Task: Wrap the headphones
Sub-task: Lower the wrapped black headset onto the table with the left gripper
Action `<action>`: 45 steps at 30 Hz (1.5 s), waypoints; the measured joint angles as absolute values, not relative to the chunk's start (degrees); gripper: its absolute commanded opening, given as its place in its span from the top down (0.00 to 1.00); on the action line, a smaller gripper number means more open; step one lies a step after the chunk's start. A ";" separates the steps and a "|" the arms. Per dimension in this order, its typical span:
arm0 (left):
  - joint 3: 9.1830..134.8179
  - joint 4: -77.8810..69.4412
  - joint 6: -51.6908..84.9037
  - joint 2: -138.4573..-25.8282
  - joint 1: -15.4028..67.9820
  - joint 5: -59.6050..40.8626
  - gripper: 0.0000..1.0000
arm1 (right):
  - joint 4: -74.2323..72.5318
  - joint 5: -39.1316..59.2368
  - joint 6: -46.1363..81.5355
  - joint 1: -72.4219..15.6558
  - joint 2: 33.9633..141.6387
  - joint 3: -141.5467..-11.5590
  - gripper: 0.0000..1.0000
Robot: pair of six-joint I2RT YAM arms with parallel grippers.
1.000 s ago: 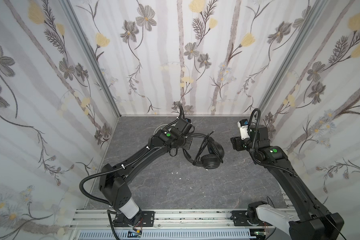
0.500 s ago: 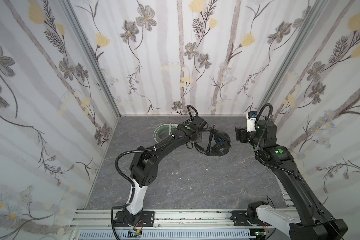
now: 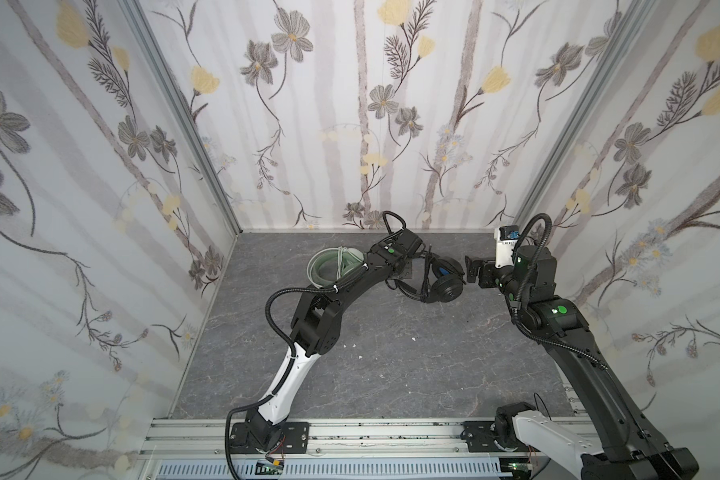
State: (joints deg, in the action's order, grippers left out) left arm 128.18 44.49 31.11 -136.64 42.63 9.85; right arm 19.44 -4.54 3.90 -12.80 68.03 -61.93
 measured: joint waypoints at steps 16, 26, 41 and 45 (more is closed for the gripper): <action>132.16 44.58 36.03 -144.51 42.44 8.71 0.96 | 19.11 -3.53 5.96 -12.80 64.20 -58.46 0.00; 132.97 44.40 38.63 -146.41 42.50 6.74 0.78 | 17.78 -2.92 6.09 -12.80 63.92 -58.19 0.00; 132.94 44.86 39.83 -146.32 43.09 6.22 0.46 | 16.93 -6.68 2.50 -12.69 59.75 -57.95 0.00; 132.90 44.84 40.58 -146.19 43.09 6.20 0.40 | 16.53 -7.92 2.48 -12.69 58.48 -56.88 0.00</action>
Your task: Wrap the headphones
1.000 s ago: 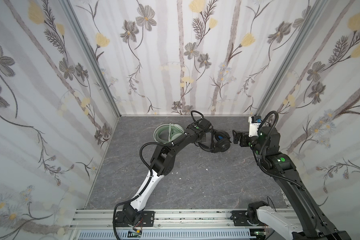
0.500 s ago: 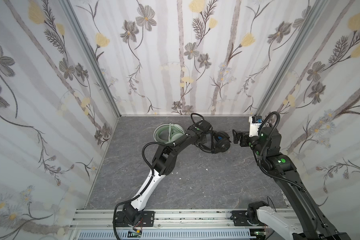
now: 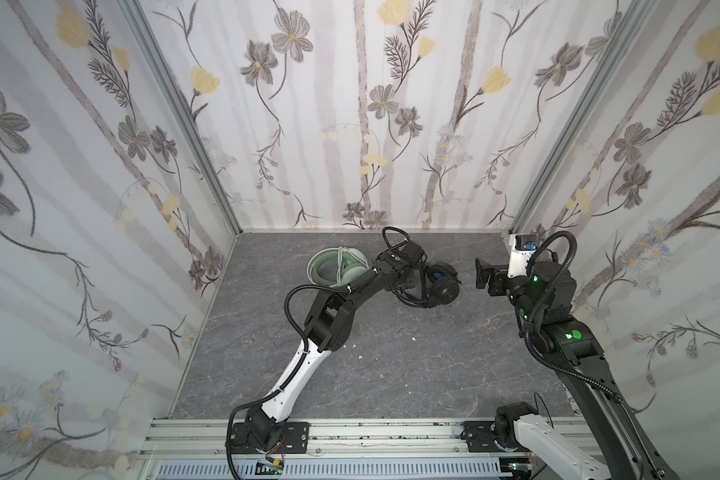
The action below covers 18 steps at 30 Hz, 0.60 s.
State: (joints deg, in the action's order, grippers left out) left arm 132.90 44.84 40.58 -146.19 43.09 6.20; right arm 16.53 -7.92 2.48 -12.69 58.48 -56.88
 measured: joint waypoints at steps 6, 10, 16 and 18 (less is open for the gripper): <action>132.62 44.99 40.97 -145.60 43.09 6.20 0.30 | 15.66 -8.95 2.31 -12.69 57.82 -55.86 0.00; 129.29 44.51 40.91 -142.82 43.20 5.58 0.19 | 15.07 -9.21 2.33 -12.69 56.99 -54.68 0.00; 119.96 42.48 40.10 -135.83 44.21 4.19 0.09 | 14.79 -9.39 2.94 -12.69 55.29 -52.01 0.00; 116.25 41.12 39.13 -132.70 45.01 3.27 0.06 | 14.68 -9.58 3.25 -12.69 54.85 -50.98 0.00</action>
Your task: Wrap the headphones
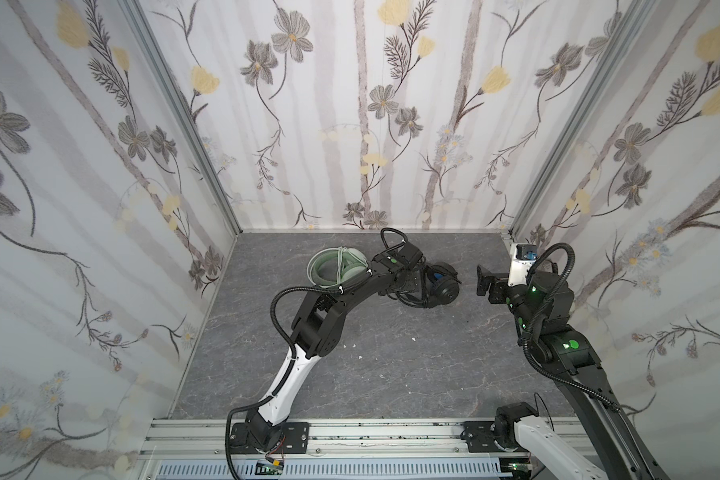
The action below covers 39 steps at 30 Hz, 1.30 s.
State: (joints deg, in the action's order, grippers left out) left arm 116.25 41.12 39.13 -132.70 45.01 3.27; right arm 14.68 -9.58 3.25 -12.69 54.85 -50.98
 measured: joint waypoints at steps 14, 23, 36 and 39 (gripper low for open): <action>83.96 30.98 27.92 -106.78 53.84 0.12 0.00 | 6.13 -13.76 8.23 -12.45 50.74 -39.79 0.00; 61.34 27.73 23.27 -77.25 54.15 15.55 0.00 | -6.55 -21.54 10.35 -11.88 46.83 -23.59 0.00; 19.40 -2.96 6.48 -50.70 28.14 44.47 0.00 | -34.70 -23.77 5.52 -5.85 57.01 -6.87 0.00; 11.09 -12.10 1.52 -48.36 22.15 40.82 0.00 | -39.29 -22.41 5.50 -4.10 61.06 -7.25 0.00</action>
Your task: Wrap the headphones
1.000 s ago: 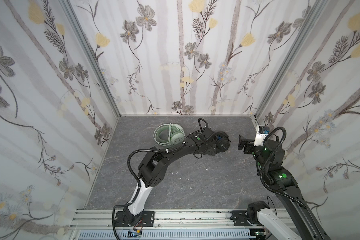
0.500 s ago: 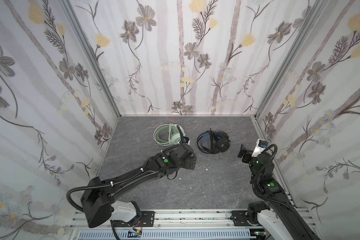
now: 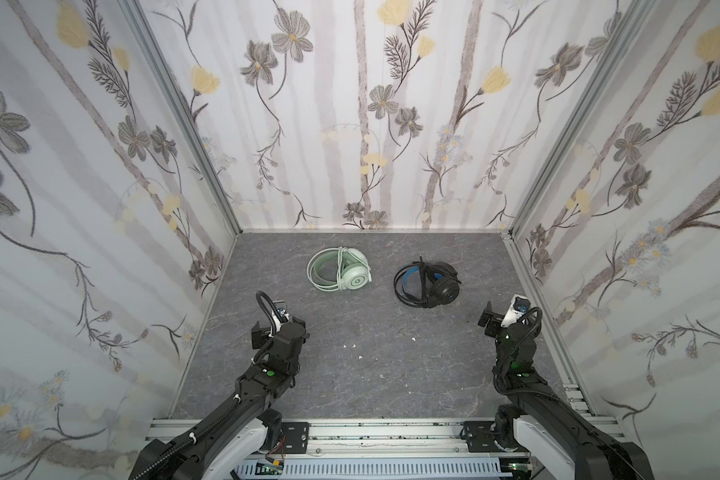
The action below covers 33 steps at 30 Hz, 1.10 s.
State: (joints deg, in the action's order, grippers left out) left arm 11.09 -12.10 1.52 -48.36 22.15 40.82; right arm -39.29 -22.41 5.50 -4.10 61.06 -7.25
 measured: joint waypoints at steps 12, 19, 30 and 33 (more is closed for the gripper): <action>12.19 -45.78 -2.81 -73.63 8.99 27.18 0.00 | -53.10 -11.49 4.03 0.51 80.23 -17.34 0.00; 17.10 -55.88 -1.52 -90.21 6.15 20.60 0.00 | -62.48 -3.95 3.49 0.64 84.40 -13.89 0.00; 19.97 -57.19 -0.40 -90.76 4.89 18.15 0.00 | -70.26 -3.40 2.00 -0.51 86.48 -12.10 0.00; 19.97 -57.19 -0.25 -90.74 4.89 17.93 0.00 | -70.61 -3.38 1.87 -0.51 86.67 -12.08 0.00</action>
